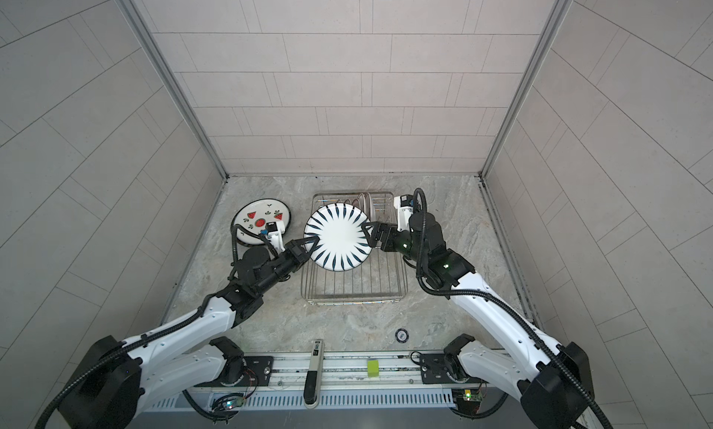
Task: Unload the plates from the dish rack
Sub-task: Place the plate among the plates.
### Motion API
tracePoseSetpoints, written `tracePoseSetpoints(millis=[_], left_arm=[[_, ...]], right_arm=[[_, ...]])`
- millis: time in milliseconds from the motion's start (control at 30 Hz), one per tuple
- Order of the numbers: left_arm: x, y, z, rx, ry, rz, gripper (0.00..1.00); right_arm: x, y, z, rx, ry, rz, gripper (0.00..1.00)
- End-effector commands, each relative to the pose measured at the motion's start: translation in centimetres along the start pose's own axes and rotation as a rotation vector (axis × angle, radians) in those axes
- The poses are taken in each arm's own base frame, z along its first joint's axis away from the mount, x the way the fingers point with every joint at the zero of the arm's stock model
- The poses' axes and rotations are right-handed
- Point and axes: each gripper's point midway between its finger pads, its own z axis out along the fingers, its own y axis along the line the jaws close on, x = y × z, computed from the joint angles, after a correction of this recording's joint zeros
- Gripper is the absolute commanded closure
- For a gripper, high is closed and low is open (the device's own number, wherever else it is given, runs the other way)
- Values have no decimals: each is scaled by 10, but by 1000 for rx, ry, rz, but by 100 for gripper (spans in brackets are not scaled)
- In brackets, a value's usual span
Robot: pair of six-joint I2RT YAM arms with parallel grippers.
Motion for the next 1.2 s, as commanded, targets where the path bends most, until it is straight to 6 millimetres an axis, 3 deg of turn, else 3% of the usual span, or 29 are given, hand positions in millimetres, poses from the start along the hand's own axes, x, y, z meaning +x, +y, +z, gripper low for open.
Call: tracePoseSetpoints(millis=[0, 400, 600, 800, 900, 1167], left_arm=[[-27, -53, -13, 196, -88, -15, 100], [-48, -32, -29, 127, -175, -20, 100], [-67, -31, -45, 129, -226, -38, 100], [-87, -30, -65, 138, -291, -55, 100], [-98, -19, -76, 95, -345, -64, 100], [-128, 12, -105, 8, -497, -106, 100]], right_arm=[[-3, 9, 2, -16, 8, -26, 1], [13, 34, 10, -41, 54, -205, 3], [14, 45, 3, -37, 41, -261, 3], [9, 45, -7, 32, 3, -308, 1], [7, 48, -9, 88, -15, -347, 1], [30, 98, 11, -1, 44, -527, 1]])
